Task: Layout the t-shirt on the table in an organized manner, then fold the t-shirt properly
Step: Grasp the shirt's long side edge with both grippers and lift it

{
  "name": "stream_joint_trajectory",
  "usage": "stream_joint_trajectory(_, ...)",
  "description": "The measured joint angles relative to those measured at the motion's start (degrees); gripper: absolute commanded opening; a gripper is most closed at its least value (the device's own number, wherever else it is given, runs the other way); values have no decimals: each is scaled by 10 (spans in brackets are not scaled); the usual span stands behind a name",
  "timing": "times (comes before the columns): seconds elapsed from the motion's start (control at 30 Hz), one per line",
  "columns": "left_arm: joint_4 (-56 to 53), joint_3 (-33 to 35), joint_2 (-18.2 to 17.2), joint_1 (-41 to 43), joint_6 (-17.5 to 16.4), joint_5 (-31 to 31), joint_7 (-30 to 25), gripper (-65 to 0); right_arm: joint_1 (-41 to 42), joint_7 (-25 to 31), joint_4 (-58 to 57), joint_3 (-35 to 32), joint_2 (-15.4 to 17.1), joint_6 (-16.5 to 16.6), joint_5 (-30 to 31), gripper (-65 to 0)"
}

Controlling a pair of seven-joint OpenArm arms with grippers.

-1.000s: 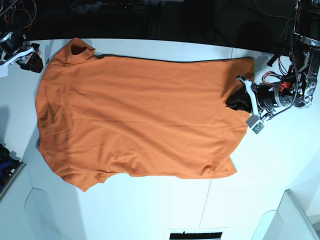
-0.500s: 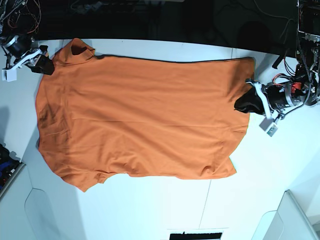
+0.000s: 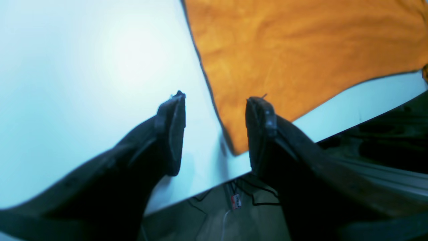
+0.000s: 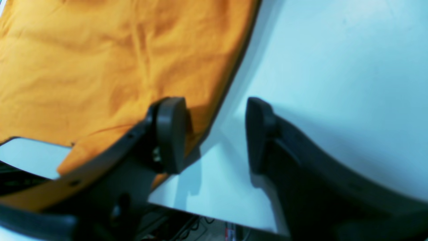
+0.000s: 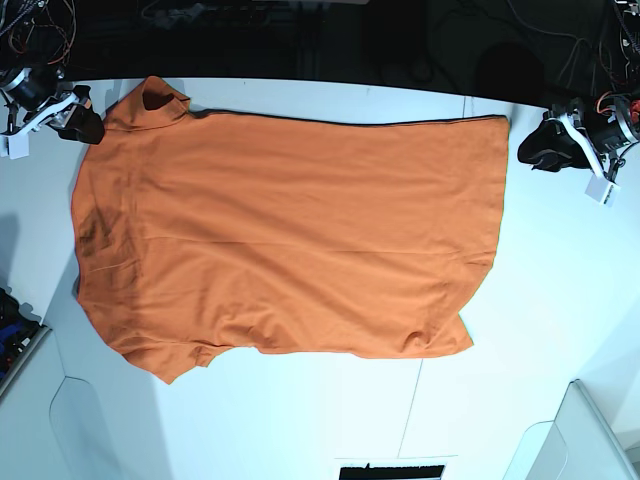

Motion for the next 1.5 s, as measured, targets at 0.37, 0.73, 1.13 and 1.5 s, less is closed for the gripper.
stream_joint_trajectory(0.37,0,5,50,35,0,7,5,-334,0,0,0,-9,0,0,-1,-355)
stream_joint_trajectory(0.73,0,17,54,33,0,8,-2,-334,5,15,4,-129,2,5,12,-355)
stream_joint_trajectory(1.13,1,51,54,31,-1,17,-11,-637,4,10,3,-118,2,6,0,-650)
stream_joint_trajectory(1.5,8,51,28,17,0,18,-14,-650,2,-17,1,-27,-1,6,7,-650)
